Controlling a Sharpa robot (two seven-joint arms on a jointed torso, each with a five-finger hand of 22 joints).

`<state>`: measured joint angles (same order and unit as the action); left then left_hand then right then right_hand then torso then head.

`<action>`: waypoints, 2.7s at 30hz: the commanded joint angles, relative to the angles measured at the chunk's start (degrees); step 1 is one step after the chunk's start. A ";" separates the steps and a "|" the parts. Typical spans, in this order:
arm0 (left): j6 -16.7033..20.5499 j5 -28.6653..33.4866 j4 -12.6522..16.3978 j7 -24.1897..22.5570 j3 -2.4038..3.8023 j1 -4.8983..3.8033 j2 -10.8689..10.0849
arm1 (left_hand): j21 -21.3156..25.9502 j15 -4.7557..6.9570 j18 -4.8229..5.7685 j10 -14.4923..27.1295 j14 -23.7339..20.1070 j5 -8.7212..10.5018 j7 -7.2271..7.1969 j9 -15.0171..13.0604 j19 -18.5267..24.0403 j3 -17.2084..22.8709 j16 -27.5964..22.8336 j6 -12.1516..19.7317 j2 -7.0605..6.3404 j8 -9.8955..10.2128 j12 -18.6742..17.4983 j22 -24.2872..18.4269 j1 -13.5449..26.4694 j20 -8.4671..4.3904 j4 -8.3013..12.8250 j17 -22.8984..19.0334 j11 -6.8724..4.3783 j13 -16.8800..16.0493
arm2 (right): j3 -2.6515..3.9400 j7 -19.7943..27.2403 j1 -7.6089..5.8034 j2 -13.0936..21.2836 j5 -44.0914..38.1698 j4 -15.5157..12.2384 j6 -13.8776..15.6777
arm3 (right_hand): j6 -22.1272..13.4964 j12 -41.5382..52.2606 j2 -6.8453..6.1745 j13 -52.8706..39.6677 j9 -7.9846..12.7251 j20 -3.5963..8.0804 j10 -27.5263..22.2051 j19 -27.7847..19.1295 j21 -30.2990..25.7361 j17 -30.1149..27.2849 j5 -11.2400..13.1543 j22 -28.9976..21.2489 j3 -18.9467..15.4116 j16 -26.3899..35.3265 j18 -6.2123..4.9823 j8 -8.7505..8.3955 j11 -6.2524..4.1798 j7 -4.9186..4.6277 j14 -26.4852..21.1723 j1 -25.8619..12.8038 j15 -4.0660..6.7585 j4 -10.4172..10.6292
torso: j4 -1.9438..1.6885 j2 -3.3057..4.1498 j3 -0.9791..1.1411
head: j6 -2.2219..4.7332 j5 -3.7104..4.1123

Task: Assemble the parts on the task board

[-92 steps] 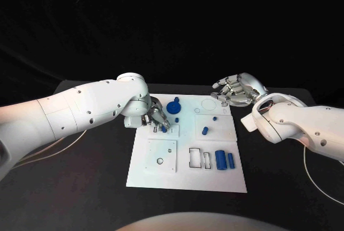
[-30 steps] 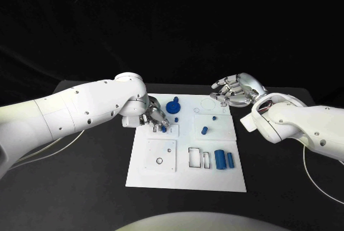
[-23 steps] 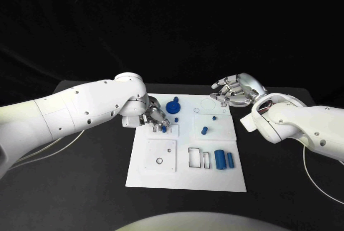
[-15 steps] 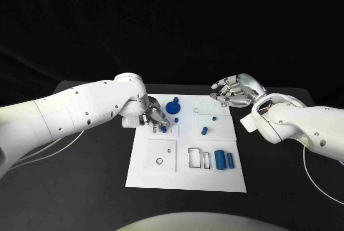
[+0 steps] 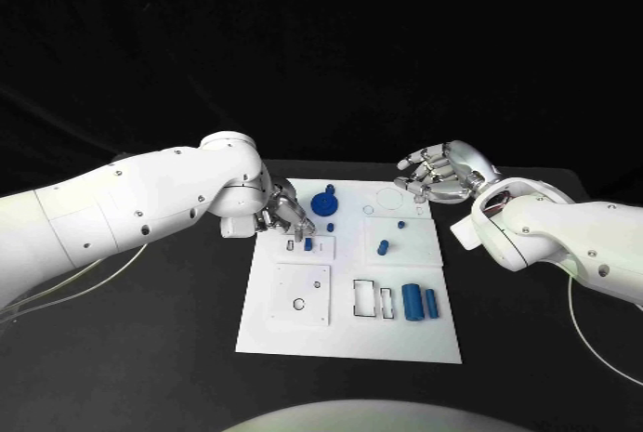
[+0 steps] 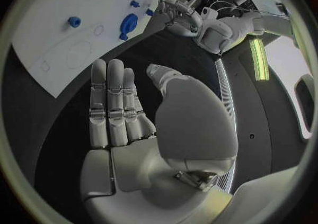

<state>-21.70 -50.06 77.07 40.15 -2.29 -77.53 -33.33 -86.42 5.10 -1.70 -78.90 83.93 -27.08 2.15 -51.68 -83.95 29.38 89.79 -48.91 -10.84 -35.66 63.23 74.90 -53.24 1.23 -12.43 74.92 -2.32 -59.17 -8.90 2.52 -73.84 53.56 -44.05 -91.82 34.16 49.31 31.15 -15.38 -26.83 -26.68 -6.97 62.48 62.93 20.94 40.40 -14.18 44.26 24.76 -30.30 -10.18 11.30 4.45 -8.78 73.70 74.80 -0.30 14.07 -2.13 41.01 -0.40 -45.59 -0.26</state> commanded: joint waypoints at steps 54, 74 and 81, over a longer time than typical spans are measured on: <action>5.12 -10.13 -11.74 -5.85 -0.52 -1.19 2.47 | 1.94 -2.06 0.02 4.61 5.80 11.96 2.66 19.08 -2.20 -9.30 -0.53 -1.83 1.73 13.88 -10.23 11.10 -12.27 2.18 -4.18 13.88 2.63 12.17 | 0.00 0.57 0.55 -0.27 -0.60 0.50 -0.53 | -0.31 -0.36 0.04 0.31 -0.02 -0.13 -0.22 0.26 -0.53 0.30 -0.06 -0.31 -0.24 0.70 -0.19 0.18 0.10 -0.25 0.18 -0.68 -0.49 -0.25 | 0.04 0.42 -0.34 | 1.32 -1.15; 4.41 -7.60 -11.70 -5.87 -0.55 -1.15 3.00 | 1.54 -1.57 0.15 3.51 5.93 12.31 1.80 18.29 -2.54 -10.14 -0.16 -4.53 2.30 12.64 -9.38 11.47 -11.32 1.75 -4.21 14.47 2.06 11.55 | 0.00 0.57 0.55 -0.51 -0.61 0.61 -0.66 | -0.32 -0.39 0.14 0.43 -0.03 -0.14 -0.18 0.32 -0.61 0.44 -0.17 -0.42 -0.25 0.86 -0.21 0.20 0.10 -0.25 0.25 -0.67 -0.49 -0.31 | 0.10 0.39 -0.28 | 1.16 -1.30; 4.07 -7.44 -12.05 -5.67 -0.59 -1.13 3.29 | 1.53 -1.49 0.15 3.43 5.93 12.21 1.71 18.18 -2.55 -10.09 -0.16 -4.59 2.31 12.62 -9.38 11.48 -11.67 1.68 -4.08 14.47 1.97 11.58 | 0.00 0.57 0.55 -0.50 -0.61 0.52 -0.69 | -0.32 -0.39 0.14 0.43 -0.03 -0.14 -0.18 0.32 -0.61 0.44 -0.17 -0.42 -0.25 0.86 -0.21 0.20 0.10 -0.25 0.25 -0.67 -0.49 -0.31 | 0.13 0.42 -0.28 | 1.11 -1.21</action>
<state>-16.54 -58.30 65.07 34.81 -2.88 -78.68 -30.20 -84.66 3.17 -1.71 -75.06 84.05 -15.00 3.79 -33.41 -84.16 19.45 89.41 -53.06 -8.88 -22.84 53.59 74.90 -64.86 3.27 -16.68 74.91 -0.30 -47.56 -8.90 2.62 -73.32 53.10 -44.07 -91.20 34.16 49.31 31.15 -15.15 -26.45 -26.67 -6.97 62.49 62.93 20.63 40.79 -14.18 43.89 24.59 -29.63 -10.19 11.30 4.45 -8.78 73.90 74.57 -0.50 13.90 -2.01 41.41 -0.68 -44.42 -1.53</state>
